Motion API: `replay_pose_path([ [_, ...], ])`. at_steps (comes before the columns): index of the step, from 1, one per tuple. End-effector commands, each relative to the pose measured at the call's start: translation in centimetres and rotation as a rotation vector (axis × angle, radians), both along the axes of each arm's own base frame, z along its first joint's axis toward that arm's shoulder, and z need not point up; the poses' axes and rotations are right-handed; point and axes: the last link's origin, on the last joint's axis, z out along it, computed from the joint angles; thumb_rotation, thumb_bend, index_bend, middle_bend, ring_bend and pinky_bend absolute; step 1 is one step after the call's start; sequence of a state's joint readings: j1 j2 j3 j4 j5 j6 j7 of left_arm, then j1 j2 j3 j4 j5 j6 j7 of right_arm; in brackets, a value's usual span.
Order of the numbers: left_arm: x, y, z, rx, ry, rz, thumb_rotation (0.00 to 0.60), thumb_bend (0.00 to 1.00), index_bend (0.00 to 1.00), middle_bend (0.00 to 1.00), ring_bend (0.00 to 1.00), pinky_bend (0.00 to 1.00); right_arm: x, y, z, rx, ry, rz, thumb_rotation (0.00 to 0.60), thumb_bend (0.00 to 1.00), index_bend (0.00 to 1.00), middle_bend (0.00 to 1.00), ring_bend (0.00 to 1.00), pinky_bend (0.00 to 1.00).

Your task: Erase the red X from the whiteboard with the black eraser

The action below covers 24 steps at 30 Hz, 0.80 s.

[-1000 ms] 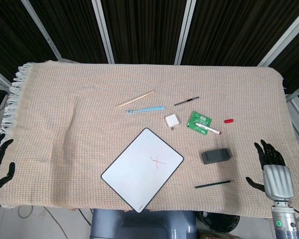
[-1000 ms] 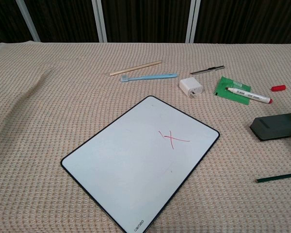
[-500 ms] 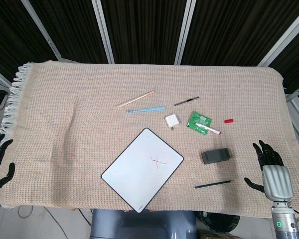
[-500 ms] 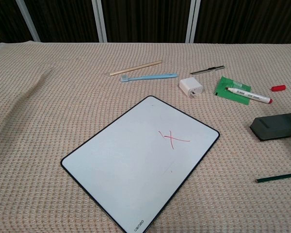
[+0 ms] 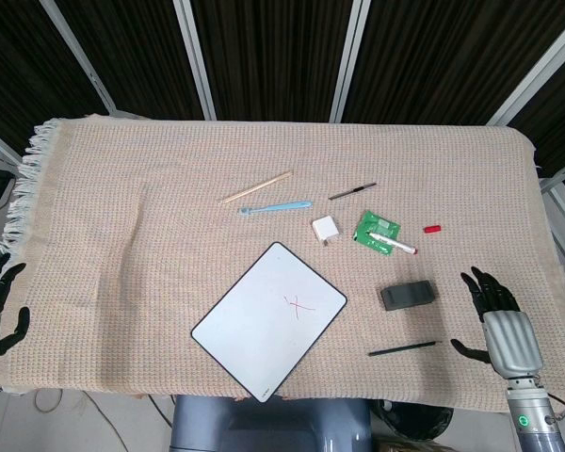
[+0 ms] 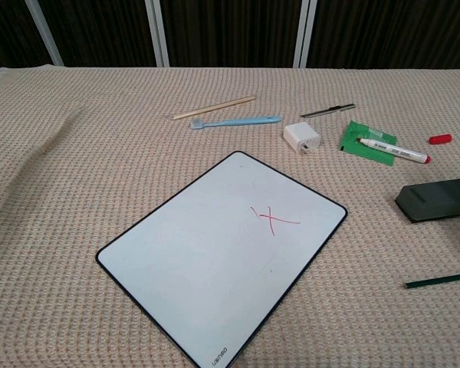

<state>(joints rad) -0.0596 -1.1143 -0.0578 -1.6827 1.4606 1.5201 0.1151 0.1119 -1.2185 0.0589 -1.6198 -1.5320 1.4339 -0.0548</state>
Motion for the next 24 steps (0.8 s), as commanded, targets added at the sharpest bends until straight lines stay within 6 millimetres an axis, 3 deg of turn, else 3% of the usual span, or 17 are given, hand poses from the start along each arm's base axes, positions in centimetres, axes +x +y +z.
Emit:
replay_pose_path([
  [1, 0.0, 0.0, -0.1, -0.004, 0.002, 0.002, 0.600, 0.48, 0.12, 0.01, 0.00, 0.00, 0.5, -1.9, 0.0, 0.062, 0.026, 0.066, 0.600, 0.07, 0.00, 0.11, 0.06, 0.15],
  [13, -0.1, 0.1, -0.1, 0.007, 0.006, 0.004, 0.600, 0.48, 0.12, 0.01, 0.00, 0.00, 2.3, -9.1, -1.9, 0.334, 0.066, 0.106, 0.600, 0.15, 0.01, 0.14, 0.11, 0.17],
  [24, -0.1, 0.3, -0.1, 0.010, 0.004, 0.014, 0.600, 0.48, 0.12, 0.01, 0.00, 0.00, 3.8, -12.4, -5.0, 0.400, 0.144, 0.122, 0.600, 0.21, 0.18, 0.25, 0.20, 0.24],
])
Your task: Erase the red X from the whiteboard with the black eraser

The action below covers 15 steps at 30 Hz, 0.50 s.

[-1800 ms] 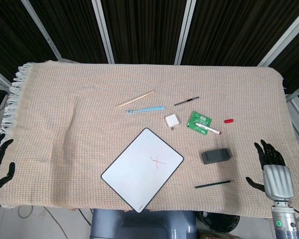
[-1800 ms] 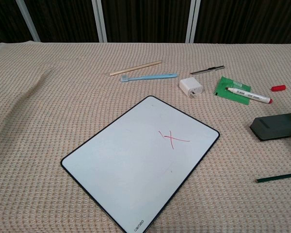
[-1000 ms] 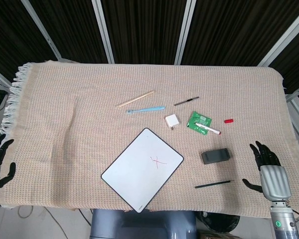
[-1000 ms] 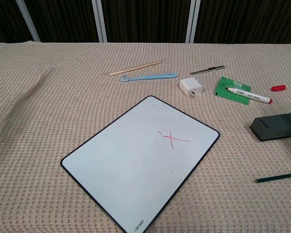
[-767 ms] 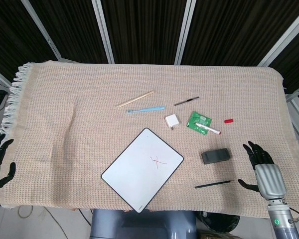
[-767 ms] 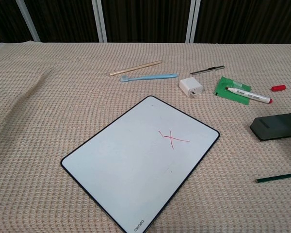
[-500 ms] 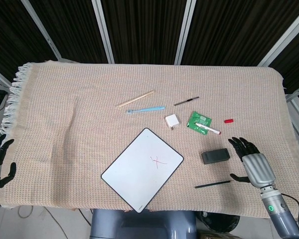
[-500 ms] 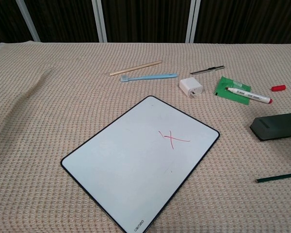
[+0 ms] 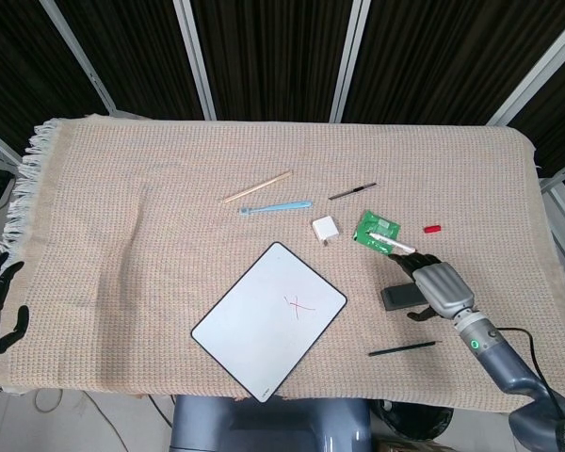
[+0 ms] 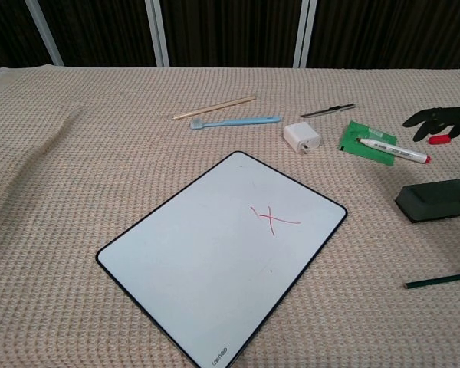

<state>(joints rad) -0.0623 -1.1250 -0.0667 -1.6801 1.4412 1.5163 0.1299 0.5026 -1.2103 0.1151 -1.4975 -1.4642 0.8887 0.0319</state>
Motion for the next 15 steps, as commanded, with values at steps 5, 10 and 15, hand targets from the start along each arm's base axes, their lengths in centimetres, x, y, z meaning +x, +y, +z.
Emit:
replay_pose_path([
  [5, -0.1, 0.0, 0.2, 0.004, 0.001, 0.007, 0.600, 0.48, 0.12, 0.01, 0.00, 0.00, 0.3, -1.5, -1.7, 0.024, 0.048, 0.008, 0.600, 0.23, 0.23, 0.29, 0.24, 0.26],
  [10, -0.1, 0.1, 0.2, 0.007, 0.002, 0.009, 0.600, 0.48, 0.12, 0.01, 0.00, 0.00, -0.2, -1.5, -1.9, 0.034, 0.067, -0.001, 0.600, 0.23, 0.24, 0.30, 0.25, 0.27],
  [15, -0.1, 0.1, 0.2, 0.007, 0.004, 0.011, 0.600, 0.48, 0.12, 0.01, 0.00, 0.00, -0.8, -1.6, -2.0, 0.043, 0.101, -0.009, 0.600, 0.24, 0.25, 0.31, 0.26, 0.27],
])
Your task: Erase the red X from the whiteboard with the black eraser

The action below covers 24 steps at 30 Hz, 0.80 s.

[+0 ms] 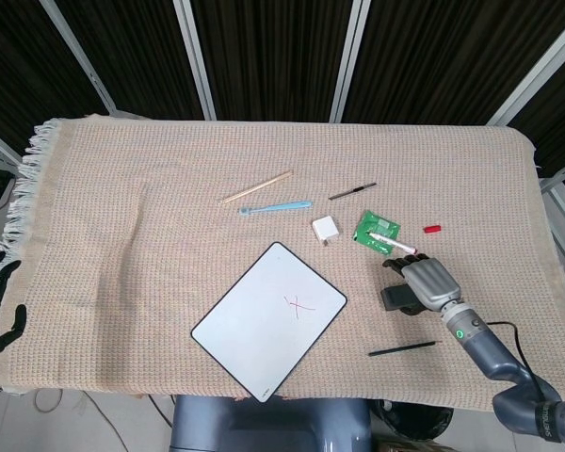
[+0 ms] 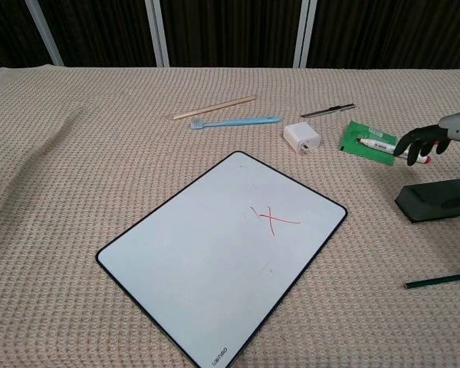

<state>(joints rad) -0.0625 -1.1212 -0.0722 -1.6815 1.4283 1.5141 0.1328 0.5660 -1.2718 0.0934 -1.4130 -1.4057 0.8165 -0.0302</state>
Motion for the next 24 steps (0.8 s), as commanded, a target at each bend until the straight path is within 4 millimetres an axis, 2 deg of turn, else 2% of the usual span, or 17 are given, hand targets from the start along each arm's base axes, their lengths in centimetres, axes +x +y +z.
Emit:
replay_pose_path([
  [1, 0.0, 0.0, 0.0, -0.001, 0.001, 0.000, 0.600, 0.48, 0.12, 0.01, 0.00, 0.00, -0.4, -0.1, -0.1, 0.005, 0.018, -0.009, 0.600, 0.24, 0.25, 0.31, 0.26, 0.28],
  [13, -0.1, 0.0, -0.2, -0.003, 0.005, 0.004, 0.600, 0.48, 0.12, 0.01, 0.00, 0.00, -1.4, -0.5, -0.5, 0.001, 0.031, -0.030, 0.600, 0.35, 0.33, 0.37, 0.32, 0.36],
  [24, -0.1, 0.0, -0.1, 0.002, 0.009, 0.002, 0.600, 0.48, 0.12, 0.01, 0.00, 0.00, -1.5, -0.5, -0.7, 0.020, 0.048, -0.032, 0.600, 0.39, 0.36, 0.40, 0.35, 0.41],
])
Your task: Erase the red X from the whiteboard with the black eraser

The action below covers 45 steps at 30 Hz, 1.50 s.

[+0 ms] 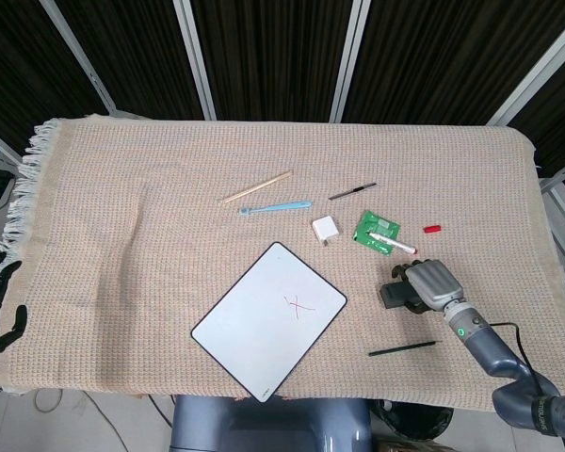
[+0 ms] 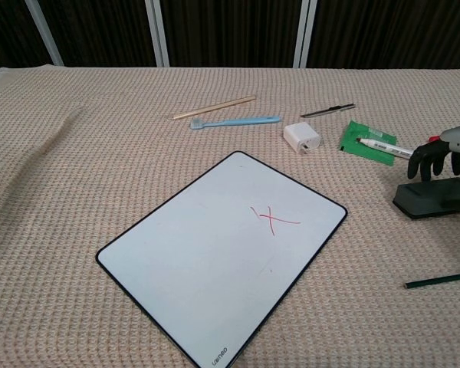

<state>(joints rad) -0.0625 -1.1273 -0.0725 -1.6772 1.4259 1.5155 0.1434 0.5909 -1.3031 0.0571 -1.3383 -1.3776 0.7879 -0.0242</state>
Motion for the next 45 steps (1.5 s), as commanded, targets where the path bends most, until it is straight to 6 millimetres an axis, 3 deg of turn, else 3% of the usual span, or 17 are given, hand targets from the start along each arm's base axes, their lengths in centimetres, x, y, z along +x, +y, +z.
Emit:
replay_pose_path([
  [1, 0.0, 0.0, 0.0, 0.001, 0.000, 0.000, 0.600, 0.48, 0.12, 0.01, 0.00, 0.00, 0.1, 0.0, 0.0, 0.002, -0.003, -0.002, 0.600, 0.39, 0.36, 0.41, 0.35, 0.41],
  [13, -0.1, 0.0, 0.0, -0.004, 0.001, 0.004, 0.600, 0.48, 0.12, 0.01, 0.00, 0.00, 0.5, 0.1, 0.3, 0.046, 0.051, 0.008, 0.600, 0.47, 0.40, 0.48, 0.42, 0.46],
  [20, 0.0, 0.0, 0.0, -0.003, -0.002, 0.004, 0.600, 0.48, 0.12, 0.01, 0.00, 0.00, 1.7, -0.2, 0.6, 0.018, 0.013, 0.025, 0.600, 0.47, 0.41, 0.49, 0.43, 0.46],
  [26, 0.1, -0.1, 0.0, -0.004, -0.008, 0.002, 0.600, 0.48, 0.12, 0.01, 0.00, 0.00, 4.5, -0.7, 1.0, -0.031, -0.059, 0.080, 0.600, 0.47, 0.41, 0.49, 0.43, 0.46],
  [34, 0.1, -0.1, 0.1, -0.004, -0.014, 0.003, 0.600, 0.48, 0.12, 0.01, 0.00, 0.00, 8.9, -1.0, -0.5, -0.049, -0.128, 0.135, 0.600, 0.47, 0.41, 0.48, 0.43, 0.46],
  [39, 0.1, 0.0, 0.1, -0.004, -0.016, 0.004, 0.600, 0.48, 0.12, 0.01, 0.00, 0.00, 11.3, -0.7, -2.2, -0.041, -0.151, 0.175, 0.600, 0.46, 0.41, 0.48, 0.43, 0.46],
  [45, 0.1, 0.0, 0.2, -0.005, -0.018, 0.005, 0.600, 0.48, 0.12, 0.01, 0.00, 0.00, 14.8, 0.2, -5.8, -0.051, -0.130, 0.251, 0.600, 0.46, 0.41, 0.48, 0.43, 0.46],
])
